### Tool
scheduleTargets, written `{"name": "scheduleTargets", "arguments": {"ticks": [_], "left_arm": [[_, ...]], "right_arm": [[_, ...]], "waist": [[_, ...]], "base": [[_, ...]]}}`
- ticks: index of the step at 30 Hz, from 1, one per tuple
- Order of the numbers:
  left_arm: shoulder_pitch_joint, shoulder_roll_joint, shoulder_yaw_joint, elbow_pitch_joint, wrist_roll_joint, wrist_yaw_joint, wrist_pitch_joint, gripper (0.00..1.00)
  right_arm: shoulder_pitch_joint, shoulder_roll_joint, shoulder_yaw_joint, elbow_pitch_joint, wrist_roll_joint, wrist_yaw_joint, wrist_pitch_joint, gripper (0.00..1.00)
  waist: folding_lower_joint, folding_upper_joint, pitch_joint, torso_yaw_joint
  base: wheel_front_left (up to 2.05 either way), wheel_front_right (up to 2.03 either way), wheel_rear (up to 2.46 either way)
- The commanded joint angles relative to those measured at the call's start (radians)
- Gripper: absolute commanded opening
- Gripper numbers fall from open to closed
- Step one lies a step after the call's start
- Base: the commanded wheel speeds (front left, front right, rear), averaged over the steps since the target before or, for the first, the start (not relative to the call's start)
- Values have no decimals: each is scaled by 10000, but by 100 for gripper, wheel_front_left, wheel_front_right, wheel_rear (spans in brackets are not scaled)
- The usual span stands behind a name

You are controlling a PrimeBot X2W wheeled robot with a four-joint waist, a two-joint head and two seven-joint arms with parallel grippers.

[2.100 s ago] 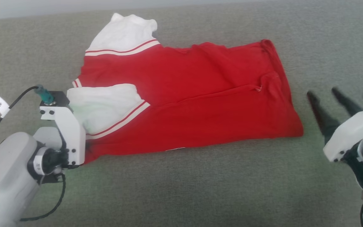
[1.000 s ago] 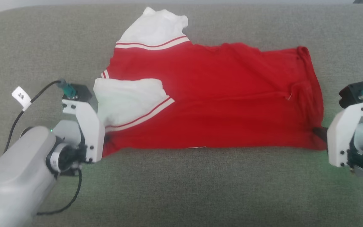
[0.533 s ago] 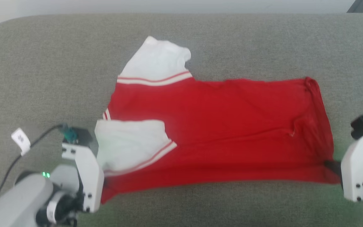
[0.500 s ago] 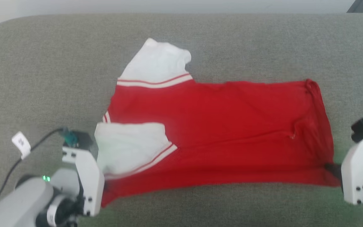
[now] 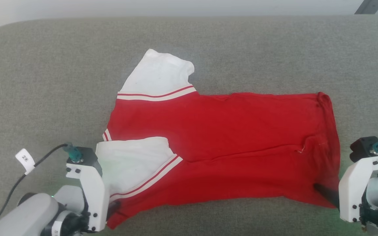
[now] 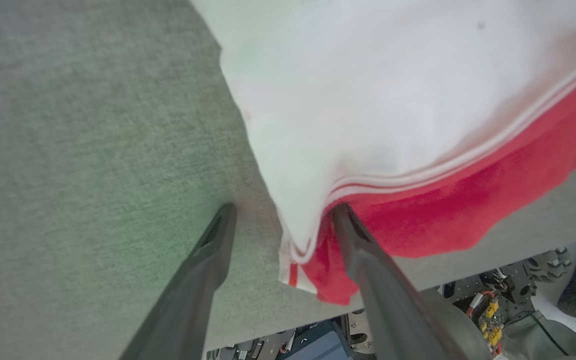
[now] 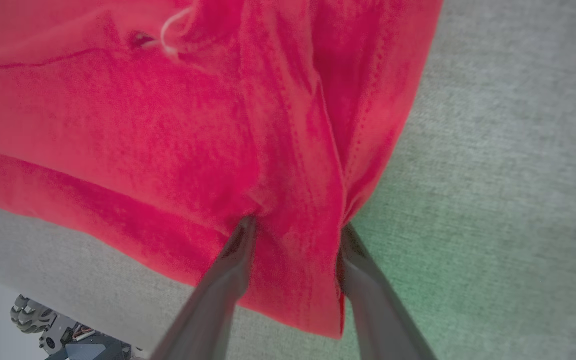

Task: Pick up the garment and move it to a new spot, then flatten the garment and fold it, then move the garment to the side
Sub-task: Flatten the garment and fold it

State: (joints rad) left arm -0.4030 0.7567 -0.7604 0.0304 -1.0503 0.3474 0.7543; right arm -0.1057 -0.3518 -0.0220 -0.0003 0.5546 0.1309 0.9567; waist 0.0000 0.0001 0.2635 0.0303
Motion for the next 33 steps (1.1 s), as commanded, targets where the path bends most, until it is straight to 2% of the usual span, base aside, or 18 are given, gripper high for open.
{"name": "scheduleTargets", "arguments": {"ticks": [1, 9, 13, 16, 23, 24, 33], "left_arm": [[-74, 159, 37, 68, 41, 57, 20, 100], [-508, 1092, 440, -1355, 170, 594, 582, 100], [-819, 1423, 606, -1943, 259, 738, 821, 100], [-1272, 1627, 738, -2134, 448, 673, 965, 100], [-2743, 1194, 867, -1032, 697, 32, 988, 100], [-3227, 1023, 920, -473, 816, -252, 864, 100], [-4995, 584, 1143, 2255, 1156, -1632, 92, 100]], "right_arm": [[-57, 36, 61, 120, 47, -2, -132, 100], [-224, 21, -53, -377, 216, -1, -747, 100], [-291, 60, -57, -730, 202, -1, -1119, 100], [-487, 134, -50, -1089, 50, 1, -1734, 100], [-1348, 375, 427, -1478, -332, 1, -3890, 100], [-1690, 504, 627, -1450, -509, 1, -4666, 100], [-2667, 957, 1326, -1038, -1300, 1, -8089, 100]], "waist": [[0, -1, -88, -33], [0, -1, -381, -309], [0, -1, -451, -496], [0, -1, -477, -732], [0, -1, -254, -1619], [0, -1, -122, -1940], [0, -1, 656, -3265]], "base": [[0, 0, 0], [0, 0, 0], [0, 0, 0], [0, 0, 0], [0, 0, 0], [0, 0, 0], [0, 0, 0]]}}
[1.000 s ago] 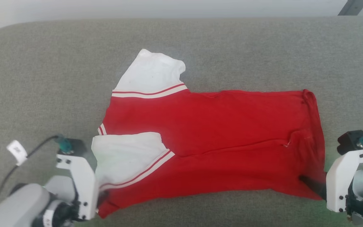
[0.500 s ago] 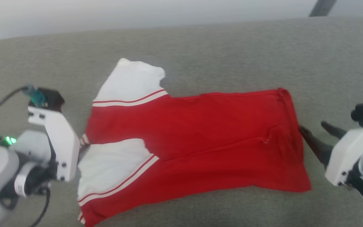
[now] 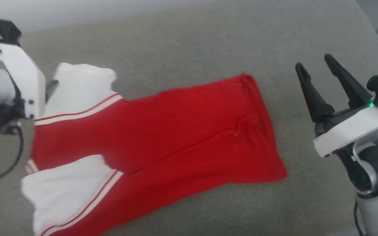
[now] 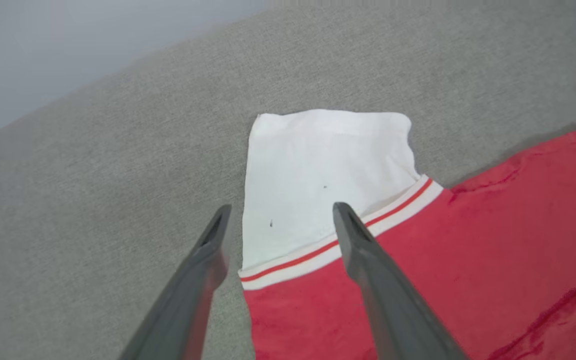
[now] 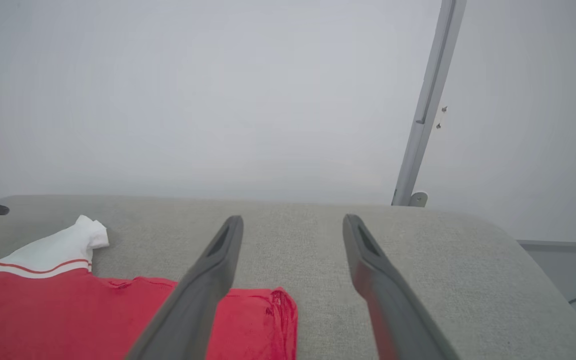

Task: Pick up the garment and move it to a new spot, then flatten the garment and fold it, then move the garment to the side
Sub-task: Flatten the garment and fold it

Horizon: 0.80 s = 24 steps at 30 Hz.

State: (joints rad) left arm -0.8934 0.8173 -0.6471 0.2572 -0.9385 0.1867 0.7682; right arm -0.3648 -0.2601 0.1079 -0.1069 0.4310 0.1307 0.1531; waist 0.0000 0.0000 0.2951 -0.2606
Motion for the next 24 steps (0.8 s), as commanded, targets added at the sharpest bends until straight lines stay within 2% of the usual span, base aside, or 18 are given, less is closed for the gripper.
{"name": "scheduleTargets", "arguments": {"ticks": [1, 4, 10, 20, 21, 22, 23, 24], "left_arm": [[-257, -44, 35, 261, 81, -150, -130, 100], [-667, -111, 11, 1060, 170, -527, -239, 100], [-1482, -220, 15, 2546, 258, -959, -141, 100], [-2186, -736, -213, 4414, 319, -1150, 221, 100], [-2141, -903, -293, 4825, 225, -1160, 450, 86], [-2141, -903, -293, 4825, 225, -1160, 450, 86], [-2124, -977, -362, 4978, 196, -1233, 566, 26], [-2079, -1042, -422, 5141, 165, -1229, 707, 0]], "right_arm": [[-107, 89, 27, 82, -107, 1, -305, 100], [-67, 220, 79, 262, -194, 3, -809, 100], [-126, 339, 294, 480, -109, 3, -1196, 100], [-338, 307, 579, 675, 69, 3, -1217, 100], [-426, 282, 686, 703, 164, 3, -1132, 100], [-426, 282, 686, 703, 164, 3, -1132, 100], [-483, 242, 762, 718, 222, 3, -1047, 100], [-544, 192, 791, 752, 300, 1, -948, 100]], "waist": [[0, 0, 432, -461], [0, 0, 721, -737], [0, 0, 1264, -1148], [0, 0, 1791, -1246], [0, 0, 1853, -1214], [0, 0, 1853, -1214], [0, 0, 1874, -1195], [0, 0, 1894, -1170]], "base": [[0, 0, 0], [0, 0, 0], [0, 0, 0], [0, 0, 0], [0, 0, 0], [0, 0, 0], [0, 0, 0], [0, 0, 0]]}}
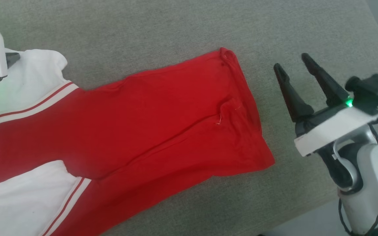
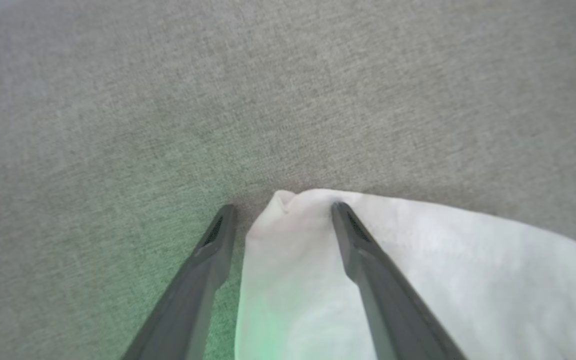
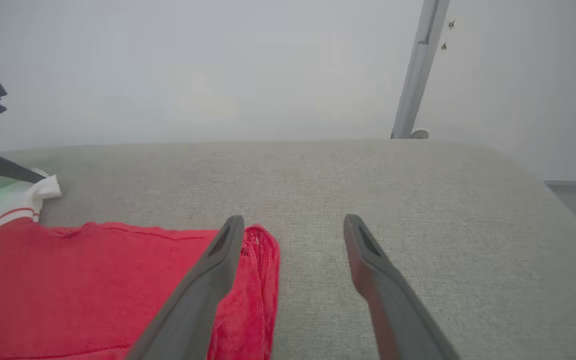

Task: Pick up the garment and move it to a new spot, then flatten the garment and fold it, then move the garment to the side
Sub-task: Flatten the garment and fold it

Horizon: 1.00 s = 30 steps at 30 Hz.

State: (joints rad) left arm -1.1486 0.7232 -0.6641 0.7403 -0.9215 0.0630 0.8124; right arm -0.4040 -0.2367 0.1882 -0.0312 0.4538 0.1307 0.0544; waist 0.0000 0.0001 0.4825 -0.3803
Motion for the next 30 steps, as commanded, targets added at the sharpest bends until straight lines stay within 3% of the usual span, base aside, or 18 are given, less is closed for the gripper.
{"name": "scheduleTargets", "arguments": {"ticks": [1, 11, 25, 26, 27, 28, 30], "left_arm": [[499, -160, -338, 426, 10, -72, 383, 0], [-128, -900, -541, 997, 118, -530, 143, 0], [-949, -1832, -765, 1860, 334, -996, -513, 0], [-979, -1902, -773, 1916, 335, -1021, -548, 0], [-1012, -1962, -781, 1985, 354, -1041, -641, 0], [-1048, -2015, -791, 2033, 391, -1062, -744, 0], [-1150, -2126, -767, 2132, 381, -1095, -932, 0]], "right_arm": [[-217, -108, 64, 58, 131, 1, 192, 100], [-1765, -716, 840, 1234, 849, 1, 2208, 100], [-4178, -751, 2595, 4792, 1898, 1, 5505, 100], [-4267, -737, 2723, 5018, 1942, 1, 5769, 89], [-4367, -744, 2852, 5215, 2005, 1, 5983, 38], [-4460, -756, 2972, 5376, 2064, 1, 6171, 0], [-4616, -839, 3186, 5469, 2129, 3, 6311, 0]], "waist": [[0, -1, 34, 61], [0, -1, 135, 717], [0, -1, 370, 1578], [0, -1, 373, 1622], [0, -1, 373, 1665], [0, -1, 365, 1711], [0, -1, 321, 1816]], "base": [[0, 0, 0], [0, 0, 0], [0, 0, 0], [0, 0, 0], [0, 0, 0], [0, 0, 0], [0, 0, 0]]}}
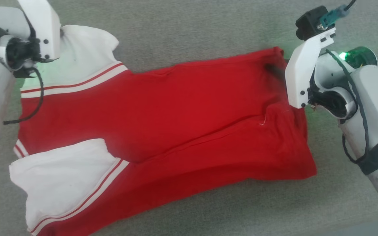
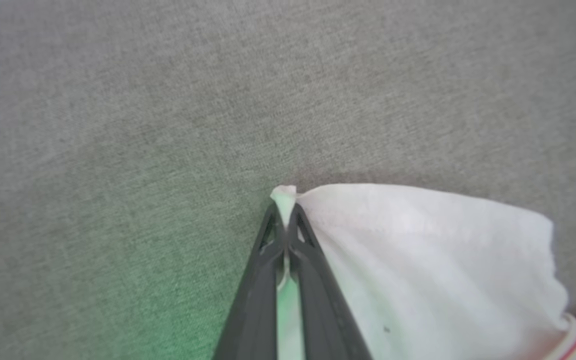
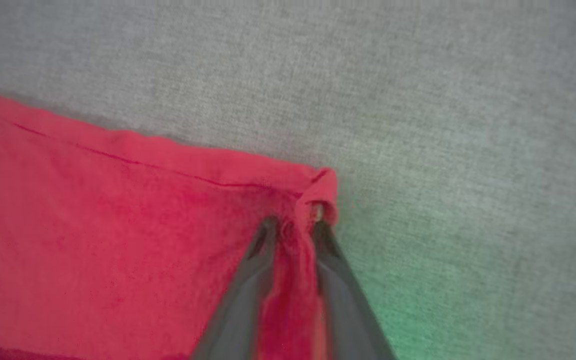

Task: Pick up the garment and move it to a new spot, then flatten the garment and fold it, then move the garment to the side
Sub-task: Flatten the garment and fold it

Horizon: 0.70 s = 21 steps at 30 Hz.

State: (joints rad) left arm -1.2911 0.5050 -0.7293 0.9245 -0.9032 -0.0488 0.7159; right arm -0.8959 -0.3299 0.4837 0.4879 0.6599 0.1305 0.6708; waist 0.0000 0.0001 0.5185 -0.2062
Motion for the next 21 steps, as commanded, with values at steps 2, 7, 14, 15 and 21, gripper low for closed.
{"name": "scheduleTargets", "arguments": {"ticks": [2, 7, 14, 15, 21], "left_arm": [[188, -37, -122, 409, 209, -14, -89, 0], [-169, -297, -145, 463, 185, -170, -275, 0], [-323, -426, -331, 57, 211, -331, -51, 0], [-313, -417, -377, -116, 230, -340, -48, 0], [284, -66, -727, -1618, 452, -114, 319, 0]], "right_arm": [[148, -20, 263, 325, 138, 3, 55, 0], [20, -433, 298, 146, 173, 3, -316, 0], [333, -1003, 102, -437, 135, 3, -586, 0], [428, -1099, 40, -559, 112, 3, -587, 0], [1328, -1562, -485, -1499, 49, 3, -341, 0]], "waist": [[0, -1, -122, 188], [0, -1, -480, 508], [0, -1, -1037, 960], [0, -1, -1133, 1038], [0, -1, -1740, 1457]], "base": [[0, 0, 0], [0, 0, 0], [0, 0, 0], [0, 0, 0], [0, 0, 0]]}}
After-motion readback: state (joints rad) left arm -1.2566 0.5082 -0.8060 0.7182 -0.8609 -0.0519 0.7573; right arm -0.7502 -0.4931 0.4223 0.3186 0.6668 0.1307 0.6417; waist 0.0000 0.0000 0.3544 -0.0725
